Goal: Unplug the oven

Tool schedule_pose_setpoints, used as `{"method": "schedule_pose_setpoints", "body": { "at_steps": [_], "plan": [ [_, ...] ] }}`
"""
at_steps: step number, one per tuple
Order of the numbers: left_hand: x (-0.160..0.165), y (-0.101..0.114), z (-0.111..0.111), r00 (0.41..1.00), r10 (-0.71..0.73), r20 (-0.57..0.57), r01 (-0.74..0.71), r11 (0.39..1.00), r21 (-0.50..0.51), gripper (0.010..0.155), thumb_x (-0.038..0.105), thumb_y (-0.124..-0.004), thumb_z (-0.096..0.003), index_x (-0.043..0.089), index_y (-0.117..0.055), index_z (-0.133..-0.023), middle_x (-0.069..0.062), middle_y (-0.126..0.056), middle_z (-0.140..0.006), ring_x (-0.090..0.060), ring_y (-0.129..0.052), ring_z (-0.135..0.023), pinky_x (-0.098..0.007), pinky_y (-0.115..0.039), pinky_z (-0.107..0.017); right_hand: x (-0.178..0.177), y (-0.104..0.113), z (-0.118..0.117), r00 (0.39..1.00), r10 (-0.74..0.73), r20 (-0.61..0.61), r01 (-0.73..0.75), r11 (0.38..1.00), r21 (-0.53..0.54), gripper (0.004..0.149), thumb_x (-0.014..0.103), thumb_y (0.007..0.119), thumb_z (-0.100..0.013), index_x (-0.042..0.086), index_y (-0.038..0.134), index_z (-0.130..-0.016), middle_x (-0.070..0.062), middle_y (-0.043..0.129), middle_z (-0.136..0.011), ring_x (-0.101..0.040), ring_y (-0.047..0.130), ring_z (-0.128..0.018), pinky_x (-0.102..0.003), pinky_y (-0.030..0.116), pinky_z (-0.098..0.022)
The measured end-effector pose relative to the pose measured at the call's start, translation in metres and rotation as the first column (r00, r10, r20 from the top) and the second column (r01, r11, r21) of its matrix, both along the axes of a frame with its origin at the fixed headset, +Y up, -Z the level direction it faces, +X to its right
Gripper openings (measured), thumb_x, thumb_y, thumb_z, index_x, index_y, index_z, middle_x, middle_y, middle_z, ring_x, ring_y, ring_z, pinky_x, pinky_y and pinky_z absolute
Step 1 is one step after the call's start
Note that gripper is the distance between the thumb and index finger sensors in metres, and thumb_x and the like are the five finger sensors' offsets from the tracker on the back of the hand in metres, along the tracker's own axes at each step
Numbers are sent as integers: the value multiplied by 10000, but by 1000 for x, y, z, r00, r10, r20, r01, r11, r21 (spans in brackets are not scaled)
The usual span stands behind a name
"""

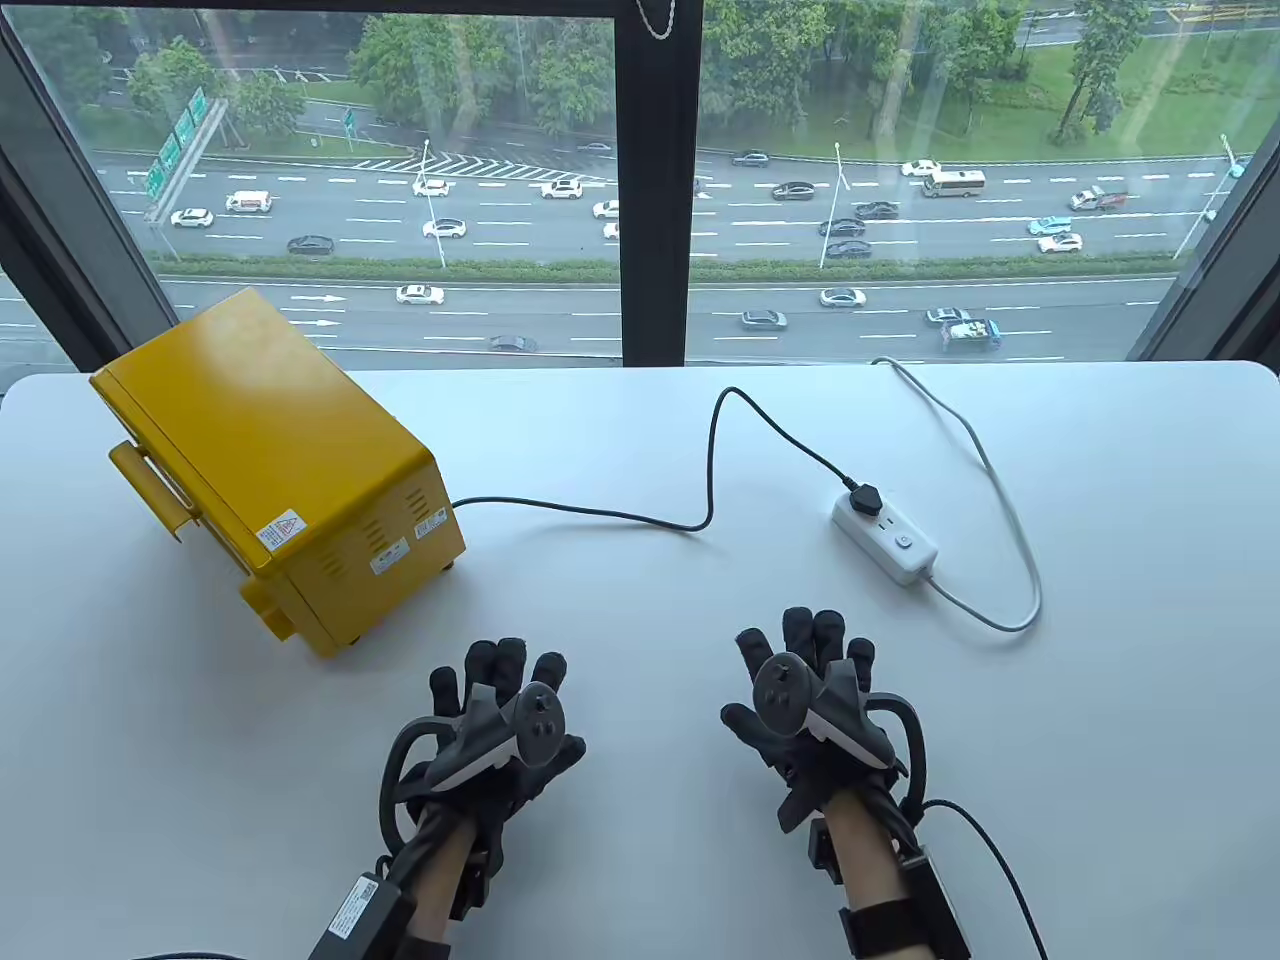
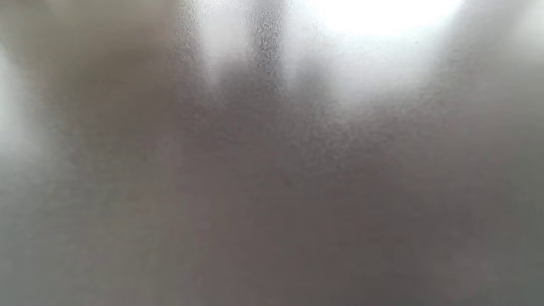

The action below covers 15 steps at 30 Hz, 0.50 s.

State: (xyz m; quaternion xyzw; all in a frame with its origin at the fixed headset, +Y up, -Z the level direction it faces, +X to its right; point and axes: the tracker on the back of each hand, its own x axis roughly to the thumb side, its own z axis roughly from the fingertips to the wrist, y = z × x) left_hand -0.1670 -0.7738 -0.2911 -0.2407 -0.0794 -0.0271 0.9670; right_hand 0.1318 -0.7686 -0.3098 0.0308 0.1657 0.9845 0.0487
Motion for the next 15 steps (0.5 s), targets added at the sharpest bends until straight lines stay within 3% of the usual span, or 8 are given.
{"method": "schedule_pose_setpoints", "body": {
  "at_steps": [8,15],
  "plan": [
    [2,0,1,1000,-8,2,8,1000,2,769,653,-283,-454,365,168,-1007,-57,241,-1093,-360,219,-1024,-620,52,-720,3,1,-2,999,-17,27,17,1000,-7,766,666,507,-513,434,15,-1053,-67,-189,-1141,-320,-216,-999,-600,-21,-790],
    [2,1,-1,1000,-29,3,29,999,17,771,649,-299,-456,367,159,-1009,-54,234,-1095,-358,214,-1027,-624,45,-726,19,17,-34,994,-16,112,11,999,42,785,657,542,-508,436,16,-1048,-54,-208,-1128,-318,-236,-985,-605,-12,-798]
  ]
}}
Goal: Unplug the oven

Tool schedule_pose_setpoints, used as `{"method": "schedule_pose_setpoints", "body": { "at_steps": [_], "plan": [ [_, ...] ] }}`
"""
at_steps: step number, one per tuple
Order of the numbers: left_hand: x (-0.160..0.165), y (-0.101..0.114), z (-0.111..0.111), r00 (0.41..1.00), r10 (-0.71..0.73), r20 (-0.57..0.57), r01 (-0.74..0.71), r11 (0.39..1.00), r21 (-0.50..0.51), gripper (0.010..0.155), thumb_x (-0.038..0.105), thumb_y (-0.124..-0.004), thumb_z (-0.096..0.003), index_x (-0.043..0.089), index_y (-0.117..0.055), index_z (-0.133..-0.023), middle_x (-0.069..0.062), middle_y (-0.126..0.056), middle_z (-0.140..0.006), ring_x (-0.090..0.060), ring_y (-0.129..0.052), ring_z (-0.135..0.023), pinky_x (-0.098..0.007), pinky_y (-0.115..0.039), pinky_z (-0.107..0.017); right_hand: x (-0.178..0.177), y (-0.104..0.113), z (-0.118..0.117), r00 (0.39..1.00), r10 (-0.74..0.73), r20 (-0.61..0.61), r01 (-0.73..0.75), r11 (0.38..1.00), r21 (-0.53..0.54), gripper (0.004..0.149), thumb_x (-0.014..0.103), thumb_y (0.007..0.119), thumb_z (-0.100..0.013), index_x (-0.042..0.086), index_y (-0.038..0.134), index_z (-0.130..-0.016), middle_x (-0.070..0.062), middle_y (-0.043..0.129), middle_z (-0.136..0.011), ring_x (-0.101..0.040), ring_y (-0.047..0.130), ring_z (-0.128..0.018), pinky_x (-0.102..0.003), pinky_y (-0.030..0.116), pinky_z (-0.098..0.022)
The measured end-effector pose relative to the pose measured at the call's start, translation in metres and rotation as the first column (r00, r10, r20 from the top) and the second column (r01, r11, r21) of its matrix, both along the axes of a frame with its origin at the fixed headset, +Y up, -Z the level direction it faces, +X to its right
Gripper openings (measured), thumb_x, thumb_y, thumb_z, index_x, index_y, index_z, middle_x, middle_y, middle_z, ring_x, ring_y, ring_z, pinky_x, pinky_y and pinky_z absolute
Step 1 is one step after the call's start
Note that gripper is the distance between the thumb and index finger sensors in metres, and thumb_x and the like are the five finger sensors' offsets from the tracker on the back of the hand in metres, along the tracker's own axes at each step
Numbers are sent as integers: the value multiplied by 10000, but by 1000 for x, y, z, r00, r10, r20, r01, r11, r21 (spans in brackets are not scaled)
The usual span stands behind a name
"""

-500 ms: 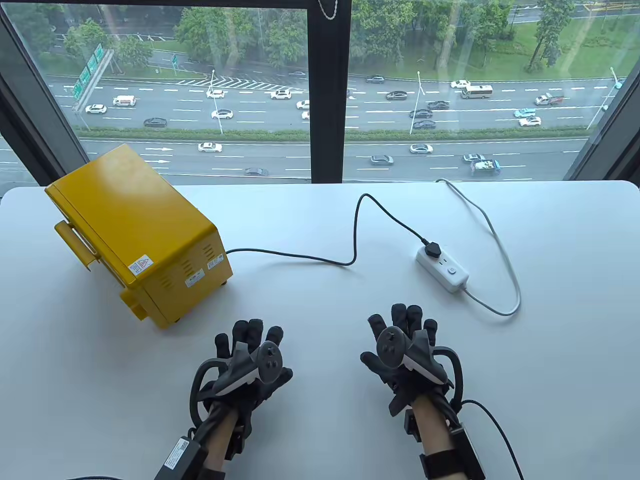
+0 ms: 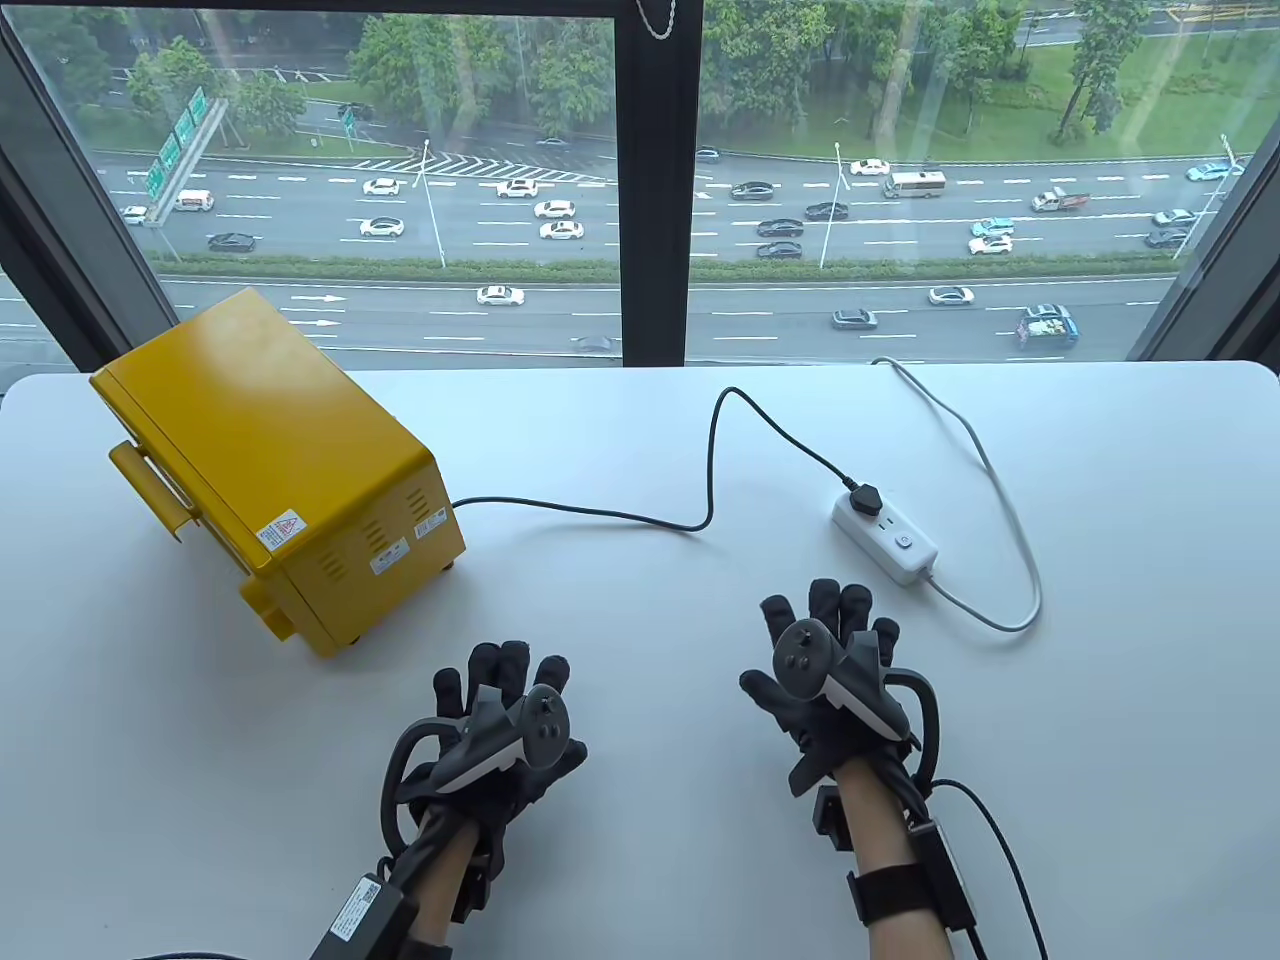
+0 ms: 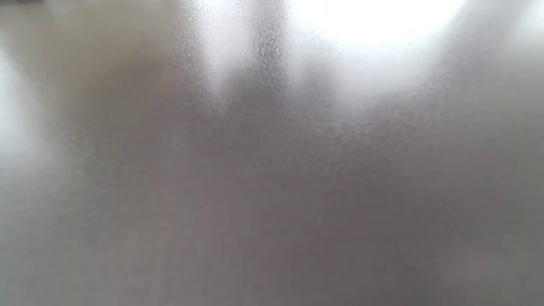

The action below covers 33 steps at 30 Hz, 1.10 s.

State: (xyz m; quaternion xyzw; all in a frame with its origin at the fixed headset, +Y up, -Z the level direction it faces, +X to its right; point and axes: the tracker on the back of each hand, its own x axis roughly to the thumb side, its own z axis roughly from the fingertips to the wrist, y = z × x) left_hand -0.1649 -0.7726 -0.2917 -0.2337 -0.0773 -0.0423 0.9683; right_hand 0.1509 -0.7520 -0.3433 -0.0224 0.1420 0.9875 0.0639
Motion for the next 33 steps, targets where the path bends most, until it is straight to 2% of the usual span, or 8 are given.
{"method": "schedule_pose_setpoints", "body": {
  "at_steps": [6,11,18,23,26,28,31,33],
  "plan": [
    [1,2,-3,1000,22,-3,-22,1000,-3,771,646,-311,-456,372,150,-1009,-48,230,-1098,-351,212,-1032,-622,44,-732,23,15,-45,992,-40,118,40,999,7,817,657,570,-499,432,-2,-1037,-51,-220,-1119,-320,-233,-988,-607,-6,-804],
    [3,2,-6,1000,10,2,-10,1000,-10,771,646,-314,-456,373,149,-1010,-47,227,-1100,-350,209,-1035,-622,41,-735,44,17,-80,980,-12,197,14,1000,-9,867,658,595,-492,413,-43,-1026,-66,-218,-1118,-334,-221,-992,-611,10,-808],
    [2,0,-10,1000,-6,-6,6,999,-37,773,646,-316,-457,371,149,-1010,-49,219,-1105,-352,196,-1042,-624,27,-742,70,-3,-118,956,-36,291,69,992,-103,950,648,651,-481,366,-91,-1002,-105,-198,-1120,-378,-159,-1018,-629,70,-819],
    [-2,0,-11,1000,-5,-21,4,999,-33,773,645,-317,-459,370,149,-1011,-51,217,-1107,-355,192,-1044,-625,22,-745,83,-21,-130,937,-86,338,144,978,-152,991,619,696,-478,368,-132,-960,-97,-142,-1144,-391,-73,-1049,-625,161,-842],
    [-3,-2,-12,1000,-5,-29,4,999,-39,772,643,-317,-460,370,149,-1011,-51,217,-1107,-356,190,-1044,-624,19,-746,87,-16,-136,942,-34,335,55,997,-55,948,574,727,-478,374,-24,-1020,-97,90,-1194,-377,183,-1082,-578,345,-850],
    [-4,-3,-13,999,-11,-36,9,999,-43,772,642,-318,-460,370,150,-1009,-52,215,-1106,-357,189,-1043,-625,18,-747,90,-15,-139,938,-14,345,37,998,-60,950,541,746,-482,332,10,-1046,-77,191,-1196,-352,306,-1067,-540,422,-833],
    [-6,-3,-12,999,-4,-44,2,999,-41,771,641,-318,-461,368,150,-1010,-53,215,-1106,-358,187,-1043,-625,14,-748,95,-18,-144,928,15,372,-5,1000,-27,864,472,773,-487,290,183,-1091,-81,433,-1146,-327,521,-971,-477,566,-763],
    [-7,-3,-12,999,0,-51,-2,999,-39,771,640,-319,-461,368,151,-1009,-53,215,-1106,-357,187,-1044,-624,13,-749,96,-17,-144,936,-8,351,-4,999,34,846,466,811,-471,245,301,-1108,-114,540,-1101,-340,603,-918,-479,633,-704]
  ]
}}
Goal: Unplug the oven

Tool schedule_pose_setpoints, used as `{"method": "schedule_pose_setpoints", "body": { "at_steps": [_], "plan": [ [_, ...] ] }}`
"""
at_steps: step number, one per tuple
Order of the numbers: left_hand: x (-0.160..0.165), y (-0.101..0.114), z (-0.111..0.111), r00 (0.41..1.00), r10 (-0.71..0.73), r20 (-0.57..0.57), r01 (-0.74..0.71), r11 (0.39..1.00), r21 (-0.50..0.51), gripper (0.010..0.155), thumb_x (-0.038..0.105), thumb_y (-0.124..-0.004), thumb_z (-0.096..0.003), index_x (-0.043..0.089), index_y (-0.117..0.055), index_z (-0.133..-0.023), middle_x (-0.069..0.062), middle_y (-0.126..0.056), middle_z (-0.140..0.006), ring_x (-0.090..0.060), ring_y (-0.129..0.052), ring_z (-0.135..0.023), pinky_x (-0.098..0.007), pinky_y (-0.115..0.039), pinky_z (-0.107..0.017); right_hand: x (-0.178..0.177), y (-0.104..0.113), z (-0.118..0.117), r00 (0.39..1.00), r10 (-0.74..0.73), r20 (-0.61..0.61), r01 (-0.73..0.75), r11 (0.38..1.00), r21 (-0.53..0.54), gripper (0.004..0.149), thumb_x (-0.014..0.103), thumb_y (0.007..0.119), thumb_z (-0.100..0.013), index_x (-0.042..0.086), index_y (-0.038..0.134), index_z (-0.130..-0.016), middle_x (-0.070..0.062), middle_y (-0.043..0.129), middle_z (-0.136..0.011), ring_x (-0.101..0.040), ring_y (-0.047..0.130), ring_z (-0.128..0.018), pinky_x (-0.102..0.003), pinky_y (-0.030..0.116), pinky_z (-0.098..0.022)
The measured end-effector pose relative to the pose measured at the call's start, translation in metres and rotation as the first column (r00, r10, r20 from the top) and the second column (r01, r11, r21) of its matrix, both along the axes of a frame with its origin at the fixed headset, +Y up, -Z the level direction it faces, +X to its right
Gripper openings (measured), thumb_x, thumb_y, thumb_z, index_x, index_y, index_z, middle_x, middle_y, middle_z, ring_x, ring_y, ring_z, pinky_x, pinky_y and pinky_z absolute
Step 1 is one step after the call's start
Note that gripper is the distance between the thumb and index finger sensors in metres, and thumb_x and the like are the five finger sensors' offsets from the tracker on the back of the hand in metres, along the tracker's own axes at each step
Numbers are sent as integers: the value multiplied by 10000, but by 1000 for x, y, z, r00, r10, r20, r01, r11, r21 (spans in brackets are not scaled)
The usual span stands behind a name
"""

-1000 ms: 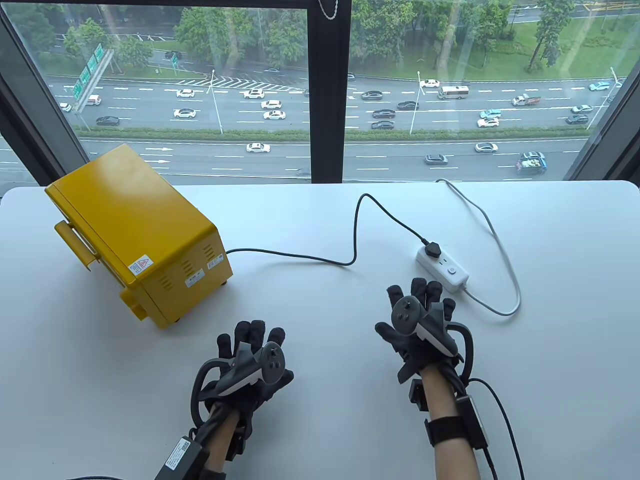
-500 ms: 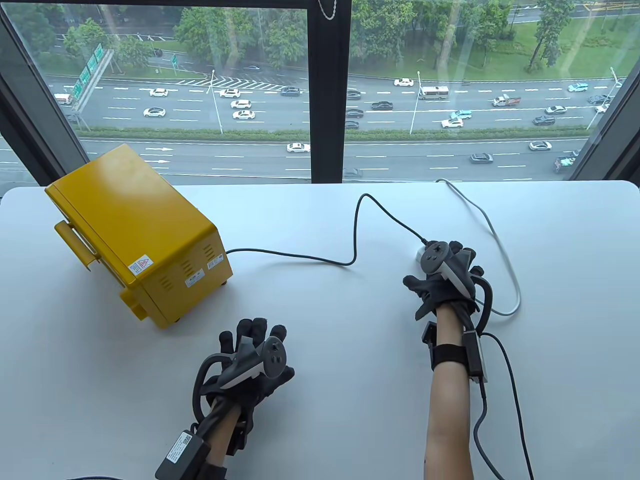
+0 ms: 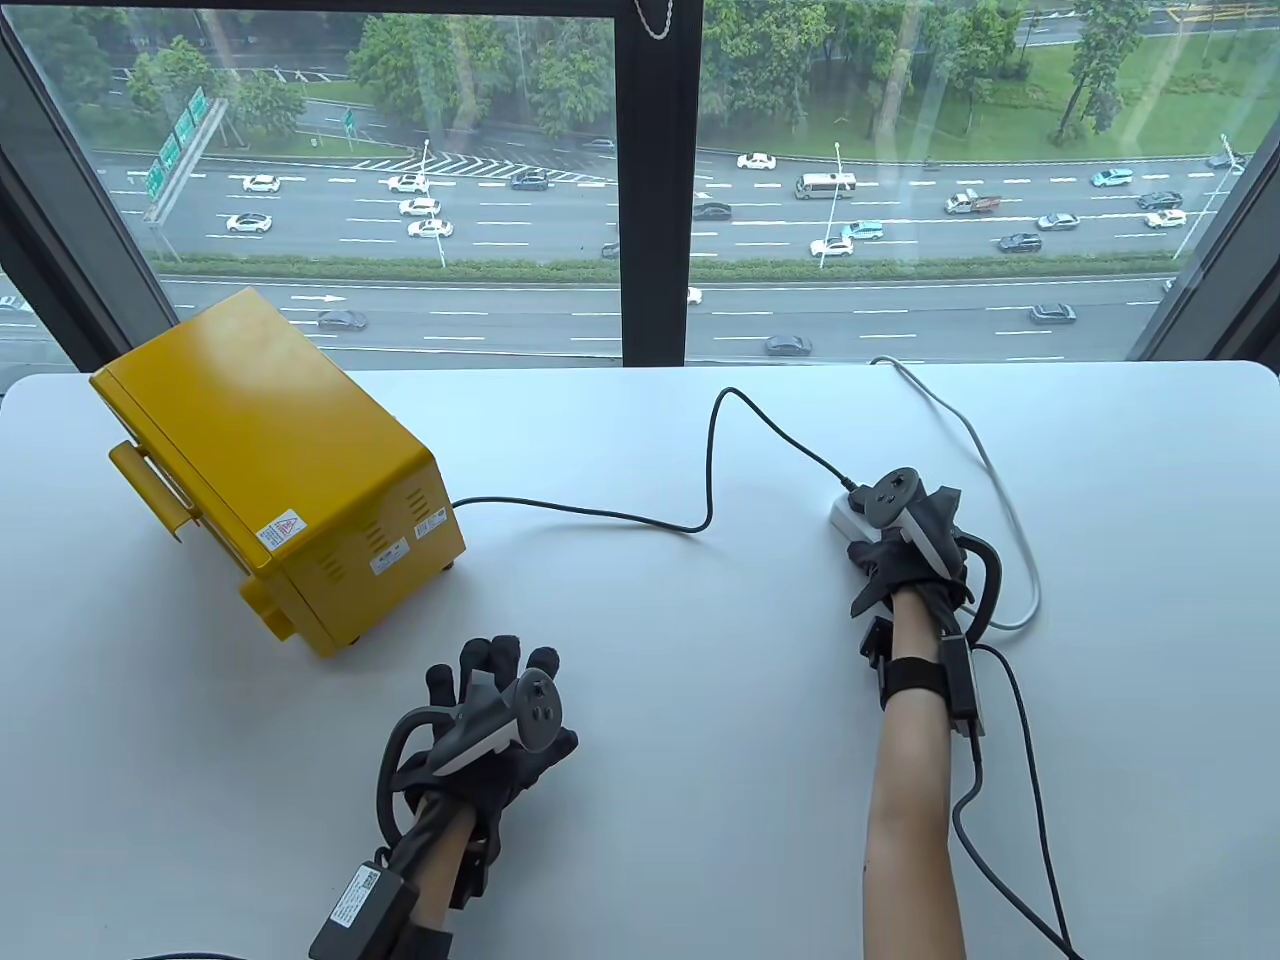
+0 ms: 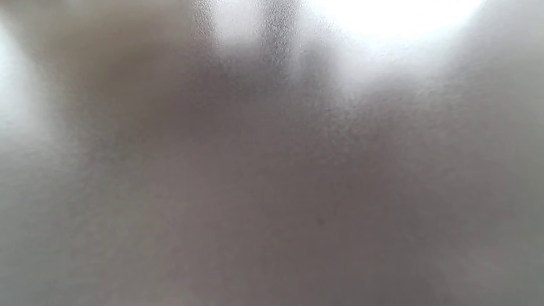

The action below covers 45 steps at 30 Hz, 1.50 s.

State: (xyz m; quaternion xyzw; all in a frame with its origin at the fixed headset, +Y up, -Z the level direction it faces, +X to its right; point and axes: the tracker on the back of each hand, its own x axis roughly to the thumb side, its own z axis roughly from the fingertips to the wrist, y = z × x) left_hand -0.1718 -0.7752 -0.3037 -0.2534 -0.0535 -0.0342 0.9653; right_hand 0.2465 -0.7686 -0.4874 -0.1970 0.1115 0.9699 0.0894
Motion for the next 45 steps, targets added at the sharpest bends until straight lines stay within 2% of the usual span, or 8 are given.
{"method": "schedule_pose_setpoints", "body": {
  "at_steps": [5,14,24,27,31,33,40,45],
  "plan": [
    [-2,2,3,1000,29,-10,-29,1000,6,769,636,-323,-461,370,147,-1008,-49,211,-1106,-354,184,-1044,-621,10,-752,-14,11,12,995,-7,-99,8,1000,3,837,493,795,-481,221,311,-1108,-130,556,-1081,-336,631,-895,-468,662,-682],
    [4,12,14,996,85,22,-86,995,52,766,630,-330,-462,369,134,-1012,-49,198,-1110,-353,169,-1049,-620,-4,-756,-70,45,72,926,-43,-375,65,997,47,834,516,787,-492,217,317,-1113,-133,557,-1085,-334,642,-895,-462,683,-667],
    [15,24,25,992,94,85,-104,987,126,765,627,-333,-464,369,148,-1001,-49,228,-1085,-352,187,-1036,-620,5,-751,-137,30,139,810,14,-586,-11,1000,8,831,521,785,-493,229,318,-1116,-128,566,-1087,-329,652,-893,-456,689,-665],
    [17,25,26,991,90,100,-104,985,137,764,626,-334,-464,370,143,-1004,-48,222,-1089,-351,182,-1039,-619,4,-752,-147,20,145,792,30,-610,-34,999,5,824,518,780,-496,237,317,-1117,-125,558,-1091,-329,646,-901,-455,684,-673],
    [21,28,27,987,98,126,-120,976,181,762,620,-343,-469,368,113,-1025,-39,201,-1104,-336,171,-1051,-614,11,-748,-149,1,145,769,-91,-633,44,995,-91,793,494,760,-514,255,306,-1118,-123,508,-1113,-345,593,-929,-474,630,-709],
    [28,29,24,982,108,158,-139,970,201,762,617,-353,-472,368,89,-1040,-17,186,-1115,-327,160,-1059,-608,12,-750,-147,1,144,764,-99,-637,78,995,-61,794,495,773,-507,261,327,-1121,-118,525,-1113,-345,601,-920,-472,622,-704],
    [68,37,0,970,78,231,-137,958,252,771,607,-422,-467,380,-10,-1078,25,87,-1164,-283,78,-1110,-569,-10,-781,-136,-1,137,743,-199,-639,140,980,-142,802,532,764,-492,300,325,-1122,-92,515,-1120,-322,578,-919,-434,586,-707],
    [94,30,-28,973,62,221,-103,978,182,774,595,-477,-457,386,-93,-1095,54,-81,-1218,-248,-95,-1175,-543,-77,-816,-126,-6,132,716,-280,-640,216,960,-179,806,559,767,-475,324,344,-1121,-75,503,-1116,-304,570,-903,-401,571,-694]
  ]
}}
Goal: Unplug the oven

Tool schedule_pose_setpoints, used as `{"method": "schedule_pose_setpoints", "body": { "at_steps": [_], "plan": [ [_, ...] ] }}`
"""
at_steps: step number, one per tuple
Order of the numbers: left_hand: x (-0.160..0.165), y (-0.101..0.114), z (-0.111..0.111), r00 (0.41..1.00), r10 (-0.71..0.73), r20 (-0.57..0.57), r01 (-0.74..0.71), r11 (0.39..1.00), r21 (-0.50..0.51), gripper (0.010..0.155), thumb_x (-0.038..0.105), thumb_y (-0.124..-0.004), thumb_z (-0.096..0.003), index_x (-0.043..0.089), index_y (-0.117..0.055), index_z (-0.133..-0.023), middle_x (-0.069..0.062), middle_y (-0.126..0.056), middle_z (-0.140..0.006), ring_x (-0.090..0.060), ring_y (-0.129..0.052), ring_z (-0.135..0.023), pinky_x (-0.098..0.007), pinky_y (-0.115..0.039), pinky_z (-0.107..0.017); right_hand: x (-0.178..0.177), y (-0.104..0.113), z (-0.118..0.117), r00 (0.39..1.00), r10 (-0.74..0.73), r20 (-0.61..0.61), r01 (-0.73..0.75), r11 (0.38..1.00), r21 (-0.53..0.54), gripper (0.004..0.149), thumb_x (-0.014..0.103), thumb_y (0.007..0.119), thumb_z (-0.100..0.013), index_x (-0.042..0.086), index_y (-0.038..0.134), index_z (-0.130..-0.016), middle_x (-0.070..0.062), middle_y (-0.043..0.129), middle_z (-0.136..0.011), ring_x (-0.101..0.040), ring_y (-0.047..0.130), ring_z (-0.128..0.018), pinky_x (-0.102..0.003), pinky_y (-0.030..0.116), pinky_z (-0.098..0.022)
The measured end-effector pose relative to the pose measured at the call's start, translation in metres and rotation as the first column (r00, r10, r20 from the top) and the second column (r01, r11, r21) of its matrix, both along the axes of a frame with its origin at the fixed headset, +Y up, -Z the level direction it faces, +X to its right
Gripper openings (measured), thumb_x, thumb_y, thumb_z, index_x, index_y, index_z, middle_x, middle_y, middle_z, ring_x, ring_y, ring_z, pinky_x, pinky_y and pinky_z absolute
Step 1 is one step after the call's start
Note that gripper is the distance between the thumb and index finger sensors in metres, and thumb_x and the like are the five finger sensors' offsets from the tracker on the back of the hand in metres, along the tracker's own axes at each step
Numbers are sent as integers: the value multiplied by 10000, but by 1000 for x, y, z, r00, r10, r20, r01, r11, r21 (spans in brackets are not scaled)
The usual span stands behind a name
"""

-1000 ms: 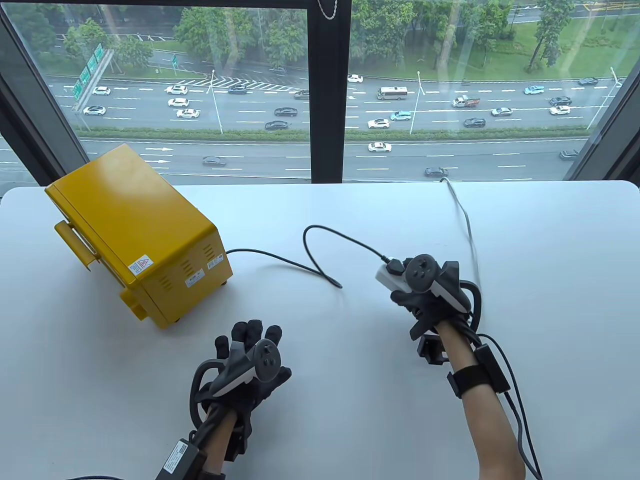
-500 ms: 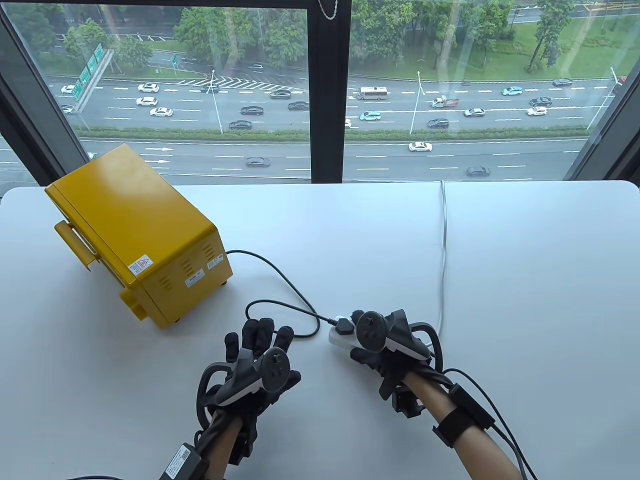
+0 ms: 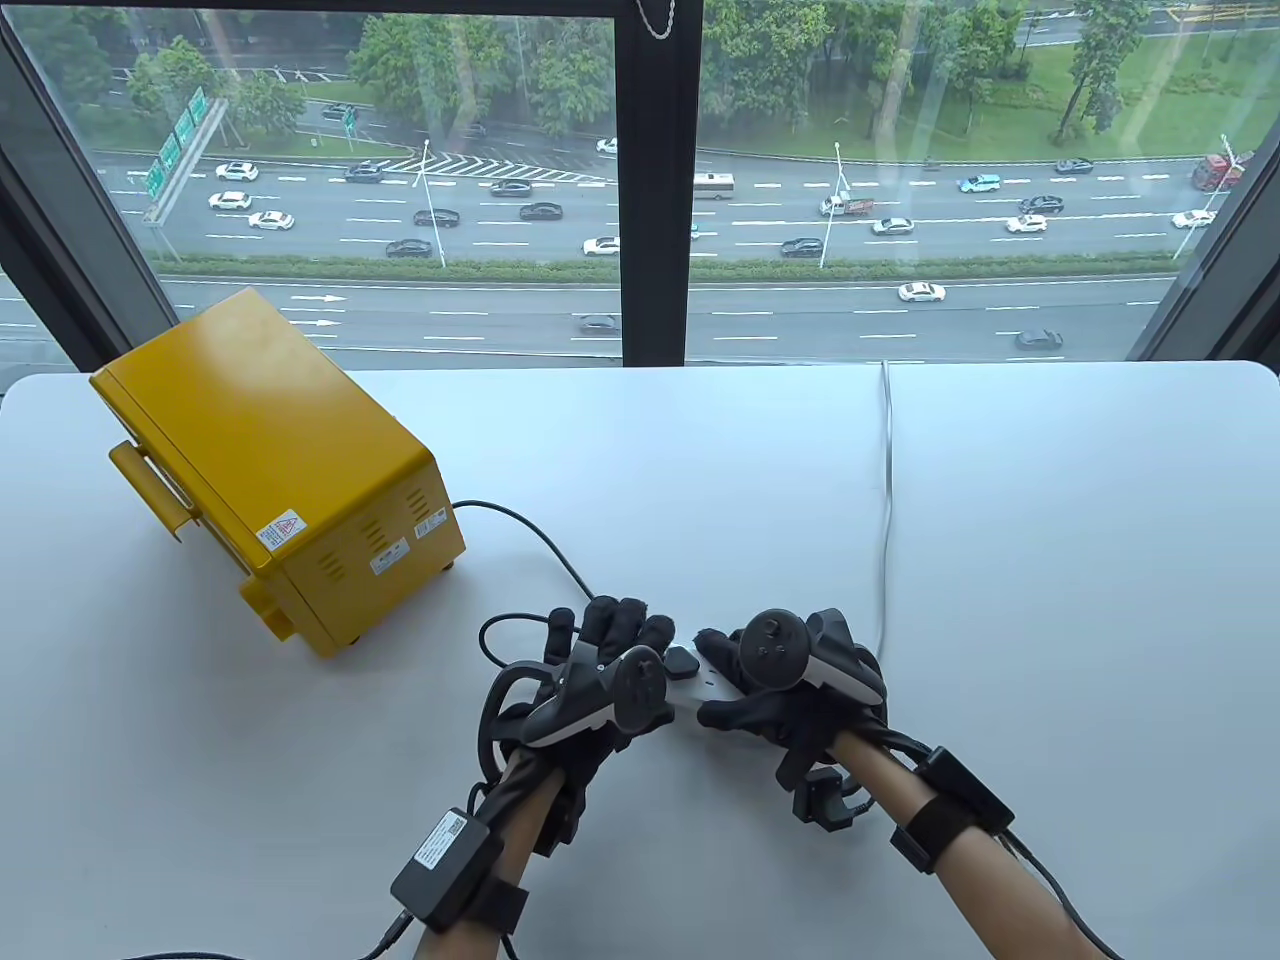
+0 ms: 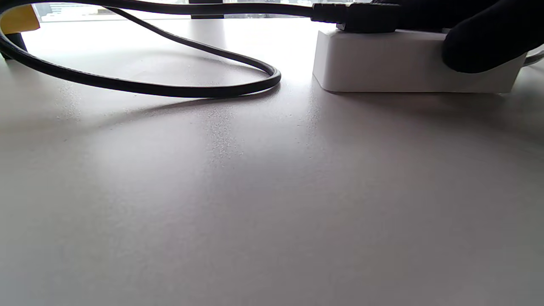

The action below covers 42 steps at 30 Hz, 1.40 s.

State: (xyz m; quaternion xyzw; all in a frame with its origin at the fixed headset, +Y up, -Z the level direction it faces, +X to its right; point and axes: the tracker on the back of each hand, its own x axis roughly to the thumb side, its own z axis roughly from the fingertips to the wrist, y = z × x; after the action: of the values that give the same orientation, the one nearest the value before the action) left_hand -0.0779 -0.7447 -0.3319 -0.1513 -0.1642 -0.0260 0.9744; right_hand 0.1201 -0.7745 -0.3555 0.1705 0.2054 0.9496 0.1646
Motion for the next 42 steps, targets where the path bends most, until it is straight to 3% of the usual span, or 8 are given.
{"method": "schedule_pose_setpoints", "body": {
  "at_steps": [4,12,19,29,31,33,37,42],
  "plan": [
    [7,-12,-13,999,-17,-33,13,994,-104,747,580,-506,-461,391,-204,-1118,36,-213,-1238,-269,-221,-1187,-591,-108,-814,5,-4,-4,999,-52,8,52,999,-15,809,569,777,-463,332,368,-1119,-59,513,-1102,-283,575,-876,-387,568,-672],
    [18,-14,-29,996,37,-80,-42,997,-67,679,585,-545,-454,437,-356,-1089,-36,-483,-1135,-316,-479,-1054,-635,-221,-828,6,-5,-6,998,-68,15,68,998,-13,795,569,790,-465,334,398,-1116,-62,532,-1090,-281,581,-856,-381,574,-659],
    [26,-6,-29,995,82,-59,-77,994,72,600,561,-634,-435,405,-577,-1011,-32,-725,-1020,-280,-749,-929,-625,-427,-849,5,-6,-4,998,-68,19,68,997,-21,794,563,803,-466,343,402,-1115,-71,528,-1088,-287,567,-855,-376,569,-660],
    [27,4,-19,1000,27,2,-27,993,112,583,533,-652,-452,337,-633,-1001,-65,-789,-933,-265,-849,-826,-598,-523,-843,2,-5,-5,998,-65,-3,65,995,-78,803,542,832,-458,351,404,-1111,-78,510,-1080,-296,528,-857,-358,575,-653],
    [20,19,-20,993,117,-10,-114,981,159,592,549,-618,-442,340,-624,-996,-30,-803,-904,-229,-881,-779,-569,-576,-839,1,-5,-6,998,-60,6,60,996,-73,802,546,828,-461,346,405,-1111,-78,517,-1074,-294,530,-851,-354,579,-647],
    [5,52,-22,933,353,-65,-340,928,151,579,517,-634,-457,325,-620,-1003,-70,-782,-913,-278,-852,-782,-593,-546,-838,1,-5,-6,998,-59,3,59,995,-81,803,545,829,-460,344,404,-1111,-78,515,-1073,-294,529,-850,-354,578,-648],
    [-20,94,-10,964,258,-71,-249,961,117,580,527,-643,-454,378,-618,-1013,-18,-767,-1003,-281,-808,-943,-635,-460,-850,-1,-4,-6,999,-46,13,47,995,-91,802,539,828,-461,339,405,-1112,-85,515,-1077,-299,532,-857,-360,581,-654],
    [-36,70,18,991,135,-19,-132,986,103,596,551,-665,-439,421,-608,-1017,29,-778,-1038,-269,-787,-1017,-627,-480,-843,-2,-3,-4,999,-34,21,35,996,-82,802,538,822,-463,335,398,-1113,-74,506,-1084,-305,531,-863,-367,581,-658]
  ]
}}
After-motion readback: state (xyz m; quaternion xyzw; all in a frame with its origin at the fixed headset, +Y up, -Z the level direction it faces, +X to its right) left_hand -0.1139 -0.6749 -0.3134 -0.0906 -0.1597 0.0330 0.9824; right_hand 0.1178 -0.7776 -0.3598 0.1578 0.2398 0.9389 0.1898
